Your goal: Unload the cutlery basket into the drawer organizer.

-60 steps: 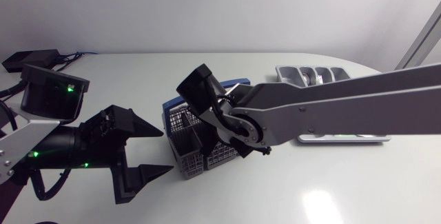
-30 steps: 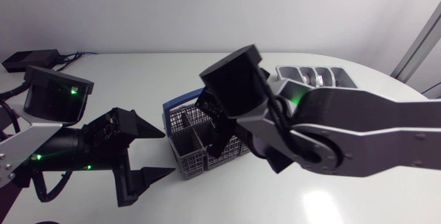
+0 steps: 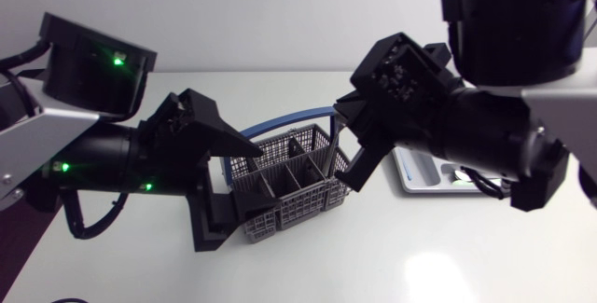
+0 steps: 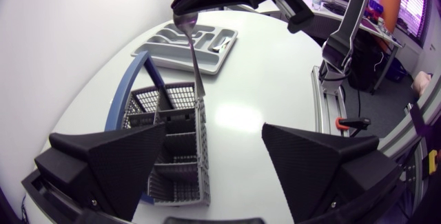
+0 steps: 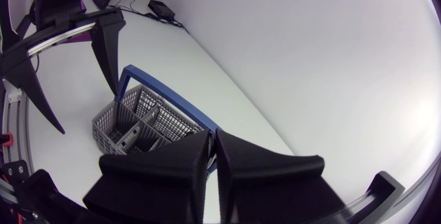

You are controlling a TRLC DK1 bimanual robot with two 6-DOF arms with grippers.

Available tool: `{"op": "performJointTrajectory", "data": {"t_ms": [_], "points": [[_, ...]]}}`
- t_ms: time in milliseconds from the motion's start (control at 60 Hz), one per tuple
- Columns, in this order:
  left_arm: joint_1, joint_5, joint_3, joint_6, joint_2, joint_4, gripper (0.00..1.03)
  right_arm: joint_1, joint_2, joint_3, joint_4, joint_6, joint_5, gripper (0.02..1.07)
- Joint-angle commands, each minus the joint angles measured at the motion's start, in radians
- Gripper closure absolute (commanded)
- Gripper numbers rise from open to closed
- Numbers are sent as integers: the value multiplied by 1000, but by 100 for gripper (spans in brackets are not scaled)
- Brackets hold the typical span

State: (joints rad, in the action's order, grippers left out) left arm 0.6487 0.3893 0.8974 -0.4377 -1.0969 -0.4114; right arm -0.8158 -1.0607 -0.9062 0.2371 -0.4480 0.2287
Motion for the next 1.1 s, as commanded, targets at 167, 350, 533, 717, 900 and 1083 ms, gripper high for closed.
{"op": "performJointTrajectory", "data": {"t_ms": [167, 350, 533, 717, 900, 1083], "points": [[66, 31, 121, 80, -167, -3, 6, 56, 97, 52, 56, 83, -149, 100], [62, 99, 183, 120, -248, 5, 10, 104, 145, 98, 62, 124, -258, 100], [63, 177, 218, 140, -297, 8, 16, 139, 189, 125, 61, 164, -338, 100], [65, 247, 235, 151, -336, 6, 27, 144, 202, 119, 51, 204, -376, 100], [66, 284, 241, 151, -351, 5, 41, 147, 194, 113, 39, 233, -420, 100], [57, 316, 245, 151, -363, 6, 62, 147, 197, 112, 31, 239, -436, 100]]}}
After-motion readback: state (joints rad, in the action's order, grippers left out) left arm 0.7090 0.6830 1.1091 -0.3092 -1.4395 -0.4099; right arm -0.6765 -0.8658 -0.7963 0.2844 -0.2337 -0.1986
